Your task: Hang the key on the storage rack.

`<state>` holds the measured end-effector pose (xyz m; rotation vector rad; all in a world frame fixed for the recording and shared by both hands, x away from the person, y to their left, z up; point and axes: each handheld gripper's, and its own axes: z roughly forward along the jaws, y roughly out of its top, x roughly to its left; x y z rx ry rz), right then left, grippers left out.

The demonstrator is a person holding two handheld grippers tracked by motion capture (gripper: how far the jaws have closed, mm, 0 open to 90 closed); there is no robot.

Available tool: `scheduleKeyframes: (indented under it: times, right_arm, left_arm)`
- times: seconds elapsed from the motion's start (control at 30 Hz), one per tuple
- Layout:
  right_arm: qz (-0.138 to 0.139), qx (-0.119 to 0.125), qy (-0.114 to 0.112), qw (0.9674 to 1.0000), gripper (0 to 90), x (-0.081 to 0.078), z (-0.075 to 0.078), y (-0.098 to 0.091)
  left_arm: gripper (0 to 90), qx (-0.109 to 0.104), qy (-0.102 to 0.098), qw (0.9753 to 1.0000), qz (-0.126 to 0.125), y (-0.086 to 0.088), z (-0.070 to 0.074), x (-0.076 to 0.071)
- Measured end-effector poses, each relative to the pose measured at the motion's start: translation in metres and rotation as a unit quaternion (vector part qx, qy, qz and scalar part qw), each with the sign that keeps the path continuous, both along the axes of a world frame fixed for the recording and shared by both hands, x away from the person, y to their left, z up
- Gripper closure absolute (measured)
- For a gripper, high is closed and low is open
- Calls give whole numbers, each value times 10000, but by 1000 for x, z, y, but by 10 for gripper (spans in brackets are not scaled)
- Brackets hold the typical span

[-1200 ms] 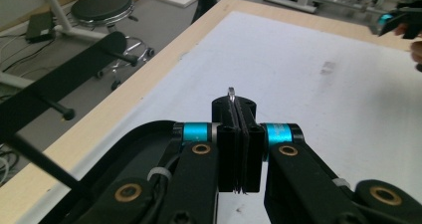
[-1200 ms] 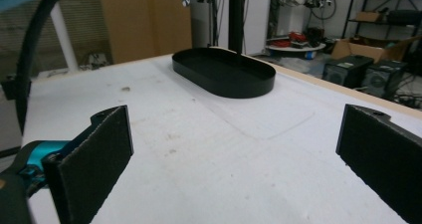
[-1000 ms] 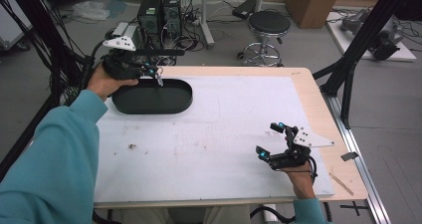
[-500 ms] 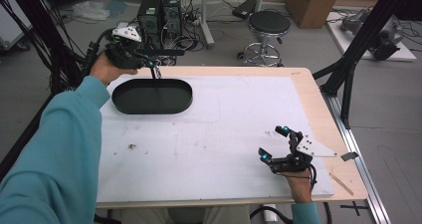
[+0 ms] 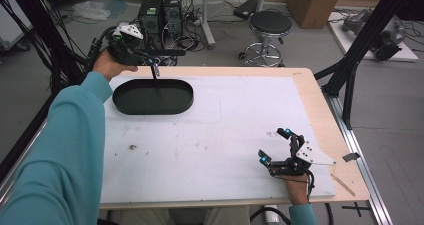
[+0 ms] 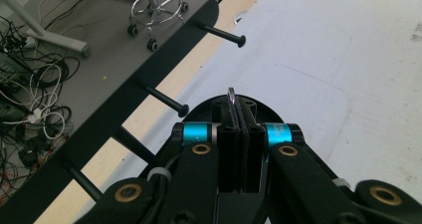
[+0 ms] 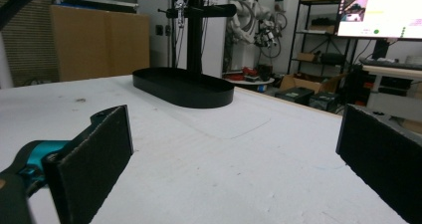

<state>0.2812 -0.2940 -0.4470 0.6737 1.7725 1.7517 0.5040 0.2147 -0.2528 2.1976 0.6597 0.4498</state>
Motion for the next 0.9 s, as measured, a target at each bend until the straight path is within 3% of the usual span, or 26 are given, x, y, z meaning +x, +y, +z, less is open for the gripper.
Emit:
scheduleKeyframes:
  times: [0.2,0.4,0.9]
  right_arm:
    - [-38,26,-15,10000,7,1,-4,-2]
    - [-127,73,-25,9999,7,1,-8,-6]
    - [-131,127,62,9998,7,2,-10,-7]
  left_arm:
    - [883,43,-1,10000,28,-2,4,7]
    - [883,167,96,9998,114,-2,-2,13]
    - [883,178,87,9989,418,1,-8,22]
